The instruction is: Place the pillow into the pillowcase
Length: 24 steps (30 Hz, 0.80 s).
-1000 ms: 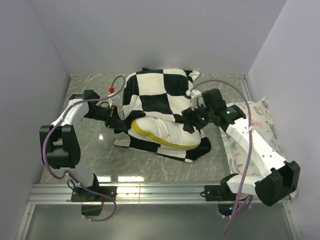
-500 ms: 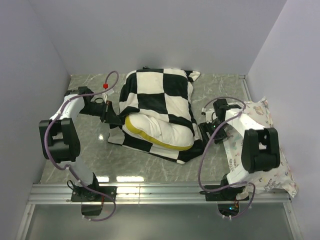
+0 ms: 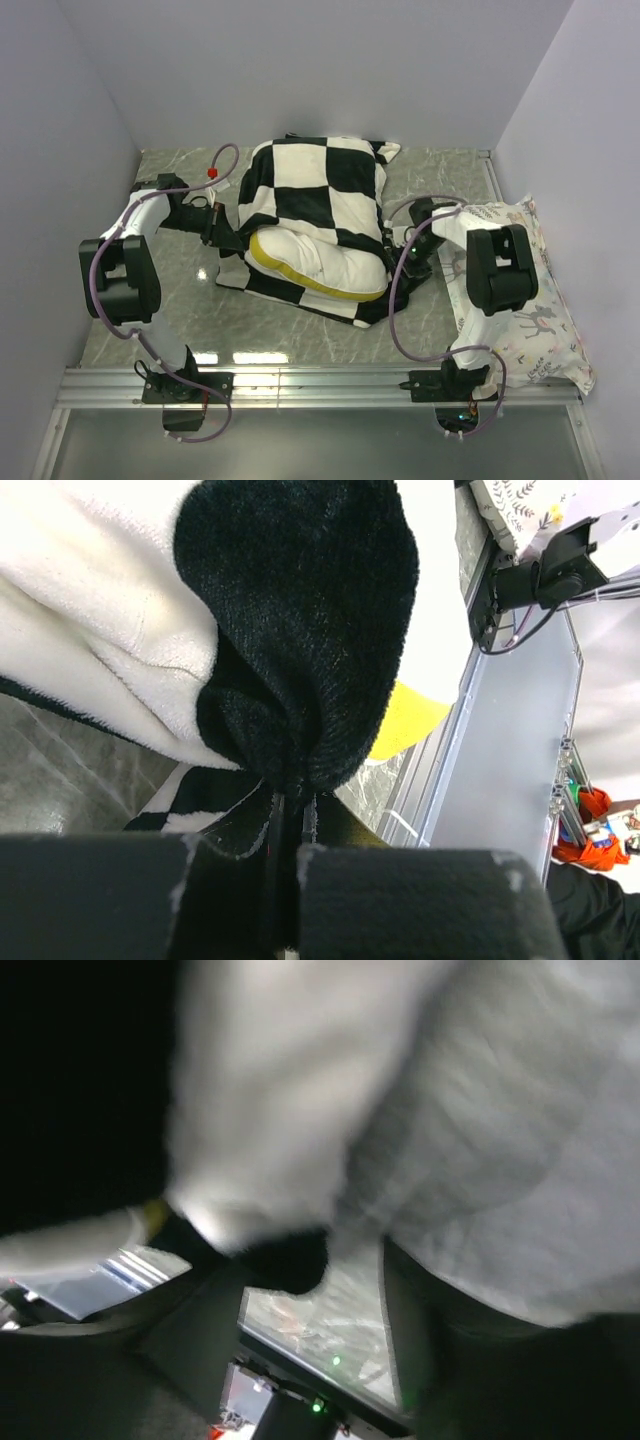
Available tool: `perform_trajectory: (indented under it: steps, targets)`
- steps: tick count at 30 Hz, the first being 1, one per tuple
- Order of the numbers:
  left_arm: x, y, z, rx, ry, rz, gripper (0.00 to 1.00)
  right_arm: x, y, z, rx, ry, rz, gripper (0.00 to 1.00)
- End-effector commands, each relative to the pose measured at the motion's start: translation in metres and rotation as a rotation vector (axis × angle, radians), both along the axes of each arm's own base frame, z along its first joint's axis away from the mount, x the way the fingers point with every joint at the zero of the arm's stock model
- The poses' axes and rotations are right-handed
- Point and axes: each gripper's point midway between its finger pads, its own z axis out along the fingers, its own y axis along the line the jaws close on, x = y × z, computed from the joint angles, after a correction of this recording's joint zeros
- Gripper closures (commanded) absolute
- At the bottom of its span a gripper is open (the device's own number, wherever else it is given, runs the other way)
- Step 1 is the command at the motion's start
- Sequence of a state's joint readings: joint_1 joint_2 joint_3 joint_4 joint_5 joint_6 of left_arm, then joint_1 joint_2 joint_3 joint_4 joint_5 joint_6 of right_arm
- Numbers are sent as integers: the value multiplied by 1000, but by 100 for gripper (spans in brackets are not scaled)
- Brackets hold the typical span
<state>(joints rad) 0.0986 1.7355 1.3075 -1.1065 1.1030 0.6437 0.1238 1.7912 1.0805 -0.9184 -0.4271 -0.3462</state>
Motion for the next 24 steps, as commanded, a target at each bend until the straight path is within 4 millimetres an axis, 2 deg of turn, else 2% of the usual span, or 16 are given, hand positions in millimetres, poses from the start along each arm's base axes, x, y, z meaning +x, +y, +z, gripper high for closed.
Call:
perform_trajectory:
  steps: [1, 5, 8, 11, 12, 13, 14, 16, 17, 18, 19, 20, 21, 22, 23, 24]
  targets:
    - [10, -5, 9, -63, -30, 2, 100, 11, 23, -18, 17, -8, 80, 43]
    - [8, -8, 9, -91, -18, 12, 100, 9, 37, -11, 84, -9, 119, 48]
    - [10, -9, 12, -100, -33, 17, 100, 17, 43, 9, 157, -62, 112, 98]
    - [7, -10, 35, -109, -76, -14, 100, 27, 36, 58, 268, -156, 85, 100]
    - [-2, -11, 49, -139, -45, -14, 100, 39, 32, 102, 366, -273, 50, 100]
    - [-1, -11, 64, -160, -63, -8, 100, 32, 30, 127, 413, -285, 33, 100]
    - [3, -11, 93, -177, -124, -2, 100, 44, 25, 165, 454, -389, 21, 100]
    - [7, -14, 140, -260, -149, 30, 100, 37, 26, 239, 596, -520, -12, 100]
    - [10, -15, 182, -274, -258, 23, 100, 38, 26, 269, 639, -590, -18, 100]
    - [11, -15, 206, -283, -308, 25, 100, 39, 27, 312, 678, -664, -45, 100]
    - [26, -15, 242, -297, -385, 54, 100, 39, 24, 351, 732, -791, -40, 100]
    - [15, -18, 282, -306, -477, 66, 100, 34, 25, 379, 783, -796, -114, 100]
    - [14, -15, 311, -313, -585, 91, 100, 45, 19, 417, 799, -977, -70, 100]
    - [9, -15, 342, -379, -517, 195, 100, 30, 15, 450, 813, -1089, -81, 100]
    - [-7, -12, 388, -399, -821, 174, 100, 25, 12, 465, 885, -1033, -202, 100]
    - [-9, -5, 409, -420, -851, 230, 100, 19, 9, 486, 909, -1094, -213, 100]
